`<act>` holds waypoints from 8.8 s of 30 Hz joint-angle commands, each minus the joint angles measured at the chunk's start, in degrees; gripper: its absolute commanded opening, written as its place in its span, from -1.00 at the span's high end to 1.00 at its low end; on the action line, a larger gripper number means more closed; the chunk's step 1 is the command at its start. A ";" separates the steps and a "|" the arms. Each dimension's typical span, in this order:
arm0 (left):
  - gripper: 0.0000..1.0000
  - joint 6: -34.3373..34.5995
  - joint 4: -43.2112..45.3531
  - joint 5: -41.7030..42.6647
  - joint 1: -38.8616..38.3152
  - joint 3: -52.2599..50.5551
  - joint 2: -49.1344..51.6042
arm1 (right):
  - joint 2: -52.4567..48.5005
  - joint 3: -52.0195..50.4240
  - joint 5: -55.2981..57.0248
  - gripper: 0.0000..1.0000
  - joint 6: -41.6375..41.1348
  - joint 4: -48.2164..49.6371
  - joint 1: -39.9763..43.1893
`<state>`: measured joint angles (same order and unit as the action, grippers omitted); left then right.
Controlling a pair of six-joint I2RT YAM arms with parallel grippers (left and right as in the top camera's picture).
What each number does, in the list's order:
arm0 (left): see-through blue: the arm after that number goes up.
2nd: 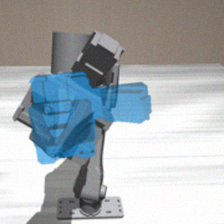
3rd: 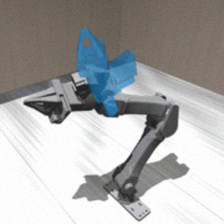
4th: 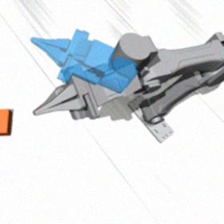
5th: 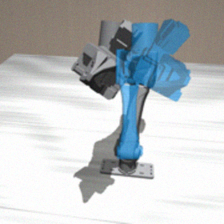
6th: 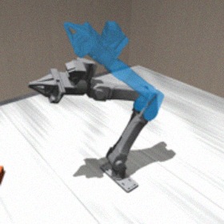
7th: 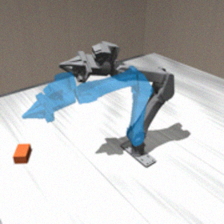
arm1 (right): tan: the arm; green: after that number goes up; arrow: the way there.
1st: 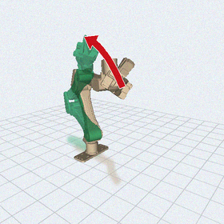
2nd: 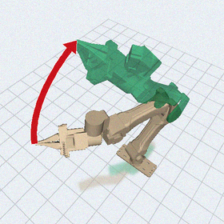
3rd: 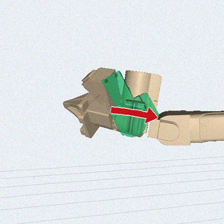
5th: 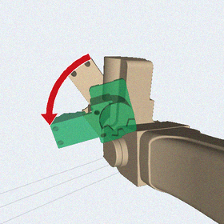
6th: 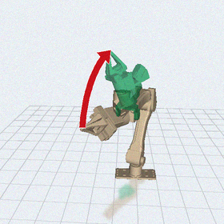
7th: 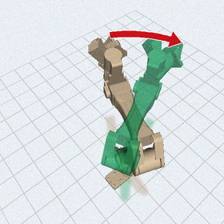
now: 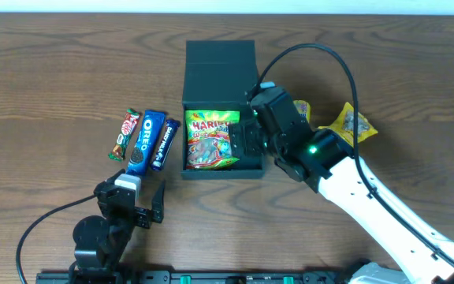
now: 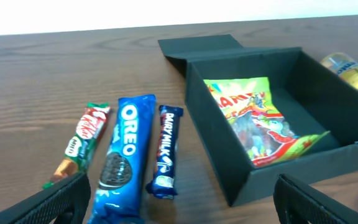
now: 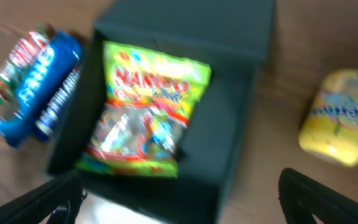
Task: Pack container
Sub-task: 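Reach left gripper to the blue Oreo pack and grasp it, then place the Oreo pack into the box beside the Haribo bag, then grasp the yellow Hacks candy bag with the right gripper, then lift the Hacks bag and lower it into the box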
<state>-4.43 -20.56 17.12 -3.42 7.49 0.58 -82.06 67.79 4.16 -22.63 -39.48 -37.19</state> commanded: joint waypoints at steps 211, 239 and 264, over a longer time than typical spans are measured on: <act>-0.90 23.04 -13.75 -32.59 -17.88 54.18 72.24 | 3.19 -0.87 -13.81 0.76 -7.52 -1.44 31.45; -0.90 25.46 -23.74 -32.54 -13.05 54.18 48.81 | -18.08 -0.90 -13.73 -0.27 -21.27 17.92 -6.88; -0.90 25.73 -25.90 -32.06 -13.05 54.16 50.75 | -14.97 0.31 -15.41 0.97 -7.39 10.27 -2.08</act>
<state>20.80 -46.19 -14.57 -16.71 61.69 51.03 -93.30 68.60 -10.59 -32.16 -29.17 -38.96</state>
